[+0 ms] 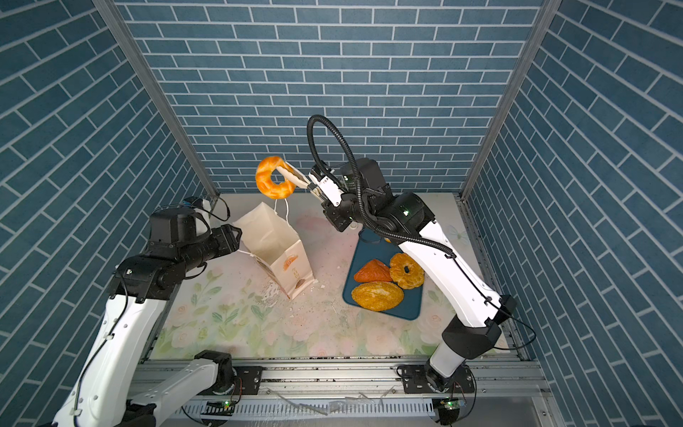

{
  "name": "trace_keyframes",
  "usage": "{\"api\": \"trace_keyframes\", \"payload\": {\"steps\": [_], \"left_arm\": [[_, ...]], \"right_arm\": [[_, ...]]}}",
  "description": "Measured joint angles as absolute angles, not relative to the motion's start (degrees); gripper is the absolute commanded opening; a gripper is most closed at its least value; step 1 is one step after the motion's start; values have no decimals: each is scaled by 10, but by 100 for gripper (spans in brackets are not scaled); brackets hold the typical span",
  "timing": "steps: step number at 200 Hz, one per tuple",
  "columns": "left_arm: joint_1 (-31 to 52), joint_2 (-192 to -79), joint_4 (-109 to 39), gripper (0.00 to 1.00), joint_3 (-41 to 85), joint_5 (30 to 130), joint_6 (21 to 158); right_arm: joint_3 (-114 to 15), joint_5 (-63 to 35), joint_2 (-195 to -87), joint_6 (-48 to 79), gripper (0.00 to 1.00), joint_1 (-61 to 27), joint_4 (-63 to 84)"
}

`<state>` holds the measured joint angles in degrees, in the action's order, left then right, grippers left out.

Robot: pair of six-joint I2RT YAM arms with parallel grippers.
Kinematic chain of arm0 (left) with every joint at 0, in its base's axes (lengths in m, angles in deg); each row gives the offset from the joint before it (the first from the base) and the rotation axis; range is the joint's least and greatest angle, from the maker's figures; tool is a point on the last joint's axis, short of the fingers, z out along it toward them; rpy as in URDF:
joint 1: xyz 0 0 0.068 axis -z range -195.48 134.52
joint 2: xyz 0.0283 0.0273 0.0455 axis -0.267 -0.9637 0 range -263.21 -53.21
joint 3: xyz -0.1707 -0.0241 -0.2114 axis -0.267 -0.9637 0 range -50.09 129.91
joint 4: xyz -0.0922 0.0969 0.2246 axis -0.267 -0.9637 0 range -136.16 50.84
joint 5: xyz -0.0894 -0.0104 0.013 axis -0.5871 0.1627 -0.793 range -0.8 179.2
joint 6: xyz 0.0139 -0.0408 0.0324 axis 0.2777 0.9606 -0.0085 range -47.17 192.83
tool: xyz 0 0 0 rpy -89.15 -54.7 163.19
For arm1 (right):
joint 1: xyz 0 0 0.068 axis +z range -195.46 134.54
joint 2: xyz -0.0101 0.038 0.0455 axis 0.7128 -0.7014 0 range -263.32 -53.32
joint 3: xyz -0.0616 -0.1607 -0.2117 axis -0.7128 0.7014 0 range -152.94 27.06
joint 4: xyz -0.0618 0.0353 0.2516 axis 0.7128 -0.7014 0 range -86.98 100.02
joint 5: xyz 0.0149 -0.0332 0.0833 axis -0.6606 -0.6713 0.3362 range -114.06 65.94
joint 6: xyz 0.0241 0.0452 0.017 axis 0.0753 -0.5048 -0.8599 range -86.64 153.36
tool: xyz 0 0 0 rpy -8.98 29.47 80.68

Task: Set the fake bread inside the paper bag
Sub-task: 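Lift the ring-shaped bun in the tongs and carry it over the bag, then lower the ring bun into the bag opening and open the tongs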

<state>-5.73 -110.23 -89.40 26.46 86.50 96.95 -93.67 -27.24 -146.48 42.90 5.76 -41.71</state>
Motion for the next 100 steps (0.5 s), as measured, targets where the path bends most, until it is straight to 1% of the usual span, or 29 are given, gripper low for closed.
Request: {"api": "trace_keyframes", "payload": {"steps": [47, 72, 100], "left_arm": [[-55, -1106, -892, 38, 259, 864, 975], [-55, -1109, -889, 32, 255, 863, 974], [-55, -1114, -885, 21, 251, 859, 976]], "right_arm": [[-875, -265, -1460, 460, 13, 85, -384], [-860, -255, -1457, 473, 13, 94, -371], [-851, -260, -1456, 488, 14, 109, -366]]}}
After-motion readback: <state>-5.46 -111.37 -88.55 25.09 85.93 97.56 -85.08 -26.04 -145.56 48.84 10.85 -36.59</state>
